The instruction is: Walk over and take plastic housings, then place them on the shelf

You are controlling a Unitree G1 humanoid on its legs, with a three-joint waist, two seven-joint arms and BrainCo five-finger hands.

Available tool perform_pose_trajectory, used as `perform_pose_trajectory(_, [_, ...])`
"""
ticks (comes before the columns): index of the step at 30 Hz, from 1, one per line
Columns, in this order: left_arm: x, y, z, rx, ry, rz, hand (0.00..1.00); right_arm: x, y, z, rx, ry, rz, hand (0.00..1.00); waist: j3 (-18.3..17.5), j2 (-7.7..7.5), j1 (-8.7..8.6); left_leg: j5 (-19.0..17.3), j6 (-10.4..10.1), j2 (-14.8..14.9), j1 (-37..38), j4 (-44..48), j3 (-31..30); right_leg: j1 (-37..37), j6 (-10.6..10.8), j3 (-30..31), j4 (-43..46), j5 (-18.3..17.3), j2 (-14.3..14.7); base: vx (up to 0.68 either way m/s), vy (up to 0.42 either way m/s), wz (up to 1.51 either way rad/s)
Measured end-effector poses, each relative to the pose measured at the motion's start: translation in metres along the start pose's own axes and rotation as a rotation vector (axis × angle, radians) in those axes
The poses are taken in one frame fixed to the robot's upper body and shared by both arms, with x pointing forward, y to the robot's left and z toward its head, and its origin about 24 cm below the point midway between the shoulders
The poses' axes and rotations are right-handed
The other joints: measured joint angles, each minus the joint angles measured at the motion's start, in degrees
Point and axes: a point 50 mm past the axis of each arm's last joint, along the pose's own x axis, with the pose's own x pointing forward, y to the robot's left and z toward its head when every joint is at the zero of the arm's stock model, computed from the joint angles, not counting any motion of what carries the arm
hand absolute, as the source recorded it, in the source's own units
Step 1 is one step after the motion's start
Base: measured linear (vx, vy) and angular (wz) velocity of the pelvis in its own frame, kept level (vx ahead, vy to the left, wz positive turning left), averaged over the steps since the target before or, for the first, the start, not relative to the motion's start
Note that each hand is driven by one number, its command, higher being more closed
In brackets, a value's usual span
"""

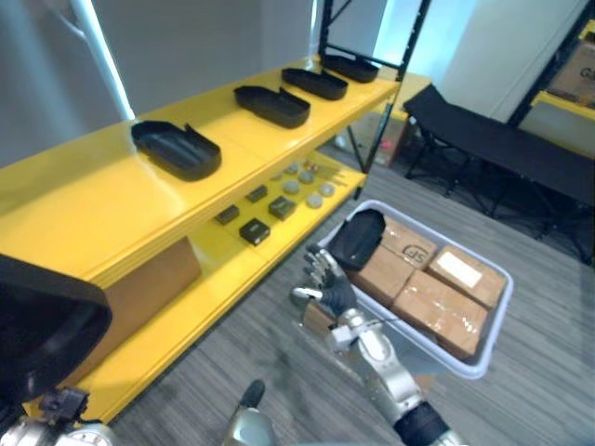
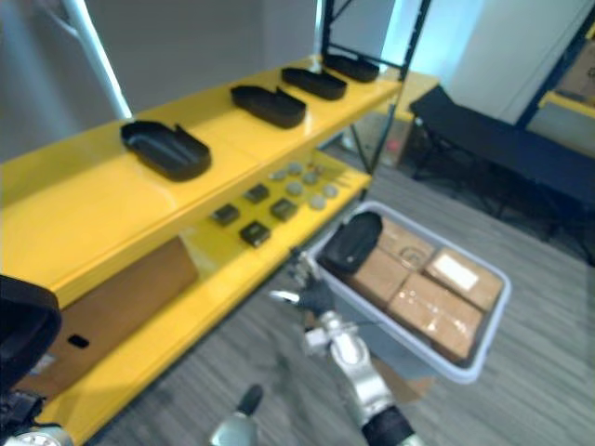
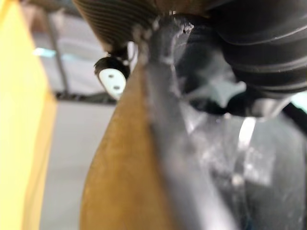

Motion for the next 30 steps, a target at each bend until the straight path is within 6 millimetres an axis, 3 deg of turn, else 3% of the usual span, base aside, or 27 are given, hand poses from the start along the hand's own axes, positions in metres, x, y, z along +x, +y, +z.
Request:
perform_pose_trajectory(1, [-0.001, -0.006, -0.001, -0.046, 0.021, -0.033, 1.00, -0.002, -0.003, -0.001, -0.025, 0.006, -0.006, 0.00, 0.55, -0.29, 0.34, 0.47, -0.69, -0.67, -0.27, 0.00, -0.23, 0.02, -0.01, -0.23, 0.17, 0.01, -0.49, -0.01, 0.074, 0.34])
perform_pose_trajectory(4, [-0.005, -0.013, -0.002, -0.087, 0.046, -0.075, 1.00, -0.001, -0.004, 0.002, -0.030, -0.006, -0.004, 0.00, 2.89, 1.21, 0.18, 0.22, -0.12, -1.76, -0.39, -0.03, -0.23, -0.34, -1.53, 0.21, 1.86, -1.42, -1.84, -0.05, 0.083, 0.16])
perform_pose_trajectory(7, [-0.004, -0.027, 0.002, -0.130, 0.024, -0.161, 1.00, -0.001, -0.003, 0.002, -0.031, -0.009, 0.032, 0.00, 3.71, 2.06, -1.55, 0.26, 0.31, -2.10, -1.03, -0.02, -0.10, -2.90, -3.86, 6.34, 6.10, -6.64, -1.76, -0.09, 0.014, 0.27])
perform_pose_trajectory(10, [0.003, -0.040, 0.006, -0.120, -0.049, -0.285, 1.00, -0.003, -0.007, 0.008, -0.026, -0.038, 0.020, 0.00, 4.43, 1.32, -3.31, 1.30, 0.75, -2.96, -1.93, 0.02, -1.88, -5.44, -6.66, 15.16, 11.05, -10.06, -1.60, -0.05, -0.044, 0.37])
perform_pose_trajectory(12, [0.002, -0.051, 0.005, -0.141, -0.057, -0.353, 1.00, -0.007, -0.015, 0.011, -0.026, -0.061, -0.011, 0.00, 4.58, 1.41, -4.53, 2.17, 0.22, -3.77, -2.83, 0.02, -4.47, -6.23, -6.16, 18.68, 13.48, -10.33, -1.29, -0.01, -0.024, 0.64])
perform_pose_trajectory(15, [0.001, -0.055, 0.003, -0.141, -0.055, -0.386, 1.00, -0.006, -0.023, 0.017, -0.048, -0.084, -0.024, 0.00, 5.23, 0.98, -4.19, 2.32, 0.14, -3.93, -3.58, 0.03, -4.80, -6.47, -4.73, 18.93, 12.98, -11.44, -1.20, -0.01, -0.031, 0.16])
perform_pose_trajectory(19, [-0.002, -0.056, -0.003, -0.135, -0.027, -0.389, 1.00, -0.008, -0.023, 0.017, -0.077, -0.089, 0.002, 0.00, 6.45, 2.94, -4.51, 2.96, 0.37, -3.35, -4.15, 0.03, -4.84, -6.37, -2.69, 19.14, 11.06, -12.47, -0.28, -0.05, -0.020, -0.02])
perform_pose_trajectory(30, [-0.007, -0.058, -0.006, -0.132, -0.002, -0.423, 1.00, -0.015, -0.025, 0.016, -0.081, -0.089, 0.017, 0.00, 6.76, 3.49, -4.62, 3.23, 0.71, -3.90, -4.12, 0.04, -4.54, -5.31, -1.80, 18.07, 10.68, -12.31, -0.50, -0.02, -0.004, 0.05])
